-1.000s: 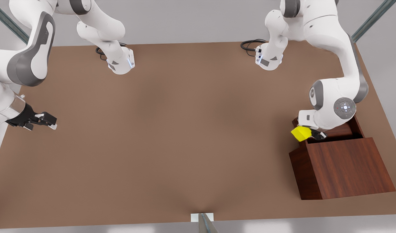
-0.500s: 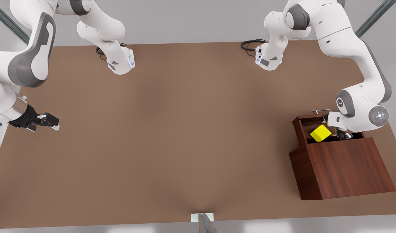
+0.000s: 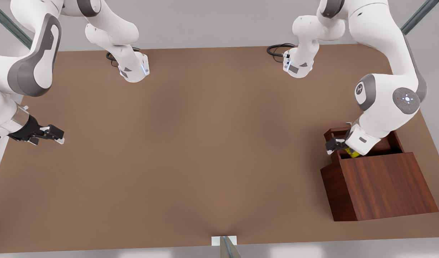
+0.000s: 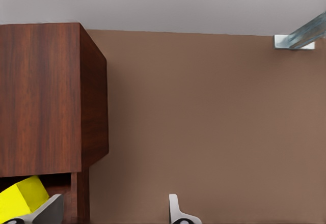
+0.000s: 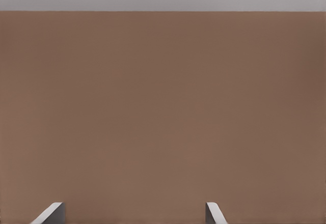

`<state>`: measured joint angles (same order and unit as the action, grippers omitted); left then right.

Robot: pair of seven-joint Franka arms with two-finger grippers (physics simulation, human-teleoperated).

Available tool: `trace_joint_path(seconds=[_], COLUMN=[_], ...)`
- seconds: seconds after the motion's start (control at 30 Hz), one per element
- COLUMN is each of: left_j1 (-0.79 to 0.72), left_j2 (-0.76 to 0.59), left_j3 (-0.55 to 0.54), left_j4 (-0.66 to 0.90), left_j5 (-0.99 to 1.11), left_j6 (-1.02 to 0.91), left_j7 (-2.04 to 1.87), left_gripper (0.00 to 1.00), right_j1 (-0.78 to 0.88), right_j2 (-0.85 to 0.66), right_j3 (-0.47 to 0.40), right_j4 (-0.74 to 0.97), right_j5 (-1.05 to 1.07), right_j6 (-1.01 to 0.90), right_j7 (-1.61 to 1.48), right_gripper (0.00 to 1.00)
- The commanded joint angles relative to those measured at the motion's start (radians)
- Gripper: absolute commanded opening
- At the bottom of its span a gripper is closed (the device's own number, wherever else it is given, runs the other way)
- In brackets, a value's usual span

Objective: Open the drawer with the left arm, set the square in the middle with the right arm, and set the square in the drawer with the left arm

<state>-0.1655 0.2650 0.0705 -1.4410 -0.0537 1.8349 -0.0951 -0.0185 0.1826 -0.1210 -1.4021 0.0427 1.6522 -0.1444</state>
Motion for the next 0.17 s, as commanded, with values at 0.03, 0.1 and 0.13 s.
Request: trace_joint_path(seconds=[0.03,0.1,0.13], left_j1=[0.017,0.017,0.017], left_j2=[-0.018,-0.027,-0.036], left_j3=[-0.02,-0.02,-0.02], left_j4=[-0.004,-0.012,-0.019], left_j5=[0.044,0.046,0.048], left_j6=[-0.003,-0.005,-0.006], left_j7=[0.0,0.0,0.0], left_gripper=[1.0,1.0,1.0], right_j1=[0.0,0.003,0.002], right_j2=[0.001,-0.002,0.0], right_j3=[-0.006,-0.005,-0.005], right_j4=[0.0,0.0,0.0], right_j5=[0.0,0.006,0.005], right_j6=[-0.002,-0.005,-0.003], right_j7=[-0.001,0.0,-0.001], right_gripper=[1.0,1.0,1.0])
